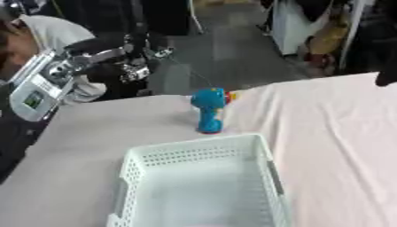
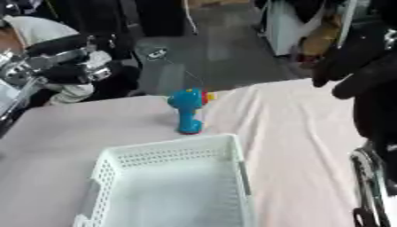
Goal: Pick up objects on the table and place them in the box.
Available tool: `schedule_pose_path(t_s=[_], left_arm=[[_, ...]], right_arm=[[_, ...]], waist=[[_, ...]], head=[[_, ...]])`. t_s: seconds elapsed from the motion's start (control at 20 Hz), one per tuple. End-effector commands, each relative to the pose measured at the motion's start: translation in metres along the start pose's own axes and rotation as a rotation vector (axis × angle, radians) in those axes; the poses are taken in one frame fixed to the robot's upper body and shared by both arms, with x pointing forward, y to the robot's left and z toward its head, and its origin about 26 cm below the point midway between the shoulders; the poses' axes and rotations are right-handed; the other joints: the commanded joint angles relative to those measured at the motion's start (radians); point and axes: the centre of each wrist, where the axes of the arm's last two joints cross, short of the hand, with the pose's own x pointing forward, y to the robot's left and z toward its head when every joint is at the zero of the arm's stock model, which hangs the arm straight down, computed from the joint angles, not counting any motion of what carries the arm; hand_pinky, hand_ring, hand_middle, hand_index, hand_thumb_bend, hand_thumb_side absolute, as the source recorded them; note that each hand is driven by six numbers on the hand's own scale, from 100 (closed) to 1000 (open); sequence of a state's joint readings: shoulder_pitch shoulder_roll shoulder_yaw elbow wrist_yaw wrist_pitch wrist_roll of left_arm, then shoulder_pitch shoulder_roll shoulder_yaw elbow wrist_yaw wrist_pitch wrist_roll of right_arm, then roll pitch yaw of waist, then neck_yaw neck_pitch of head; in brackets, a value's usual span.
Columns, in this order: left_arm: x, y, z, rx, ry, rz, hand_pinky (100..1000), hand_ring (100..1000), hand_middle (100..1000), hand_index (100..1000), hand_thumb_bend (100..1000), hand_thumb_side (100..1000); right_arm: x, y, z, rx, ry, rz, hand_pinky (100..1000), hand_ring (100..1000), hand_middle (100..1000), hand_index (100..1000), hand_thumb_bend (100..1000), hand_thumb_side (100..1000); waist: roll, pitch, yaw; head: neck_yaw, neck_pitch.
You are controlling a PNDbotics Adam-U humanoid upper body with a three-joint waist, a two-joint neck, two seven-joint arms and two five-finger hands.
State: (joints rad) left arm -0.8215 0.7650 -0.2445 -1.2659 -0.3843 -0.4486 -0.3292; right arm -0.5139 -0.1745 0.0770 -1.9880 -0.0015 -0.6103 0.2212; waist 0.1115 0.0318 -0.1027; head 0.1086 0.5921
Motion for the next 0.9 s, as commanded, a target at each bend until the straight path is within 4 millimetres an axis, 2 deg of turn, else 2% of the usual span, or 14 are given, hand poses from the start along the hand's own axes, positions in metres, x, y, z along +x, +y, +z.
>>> schedule_pose_path(t_s=[0.05,0.45,0.9], left_arm=[[-0.011,0.006,0.003,0.009,-0.004,-0.074,1000,921,999,1000,871,1000],[-0.028,-0.012,-0.003,-0.062,0.001,-0.091,1000,930,1000,1000,869,1000],[-0.037,-0.029,-0.004,-0.08,0.001,-0.069,1000,929,996,1000,888,1000]], right_arm=[[0.002,-0.002,-0.006,0.004,-0.025,0.008,324,427,451,494,100,1000],[0.002,-0.001,-0.007,0.001,-0.028,0.005,324,427,451,494,100,1000],[0.002,0.0,-0.009,-0.006,-0.036,0.0,324,427,451,494,100,1000]], waist=[[-0.003,-0.011,-0.001],[-0.005,-0.009,-0.004],[-0.007,-0.002,-0.013]], head=[[0.001,-0.015],[-0.001,-0.017],[0.0,-0.03]])
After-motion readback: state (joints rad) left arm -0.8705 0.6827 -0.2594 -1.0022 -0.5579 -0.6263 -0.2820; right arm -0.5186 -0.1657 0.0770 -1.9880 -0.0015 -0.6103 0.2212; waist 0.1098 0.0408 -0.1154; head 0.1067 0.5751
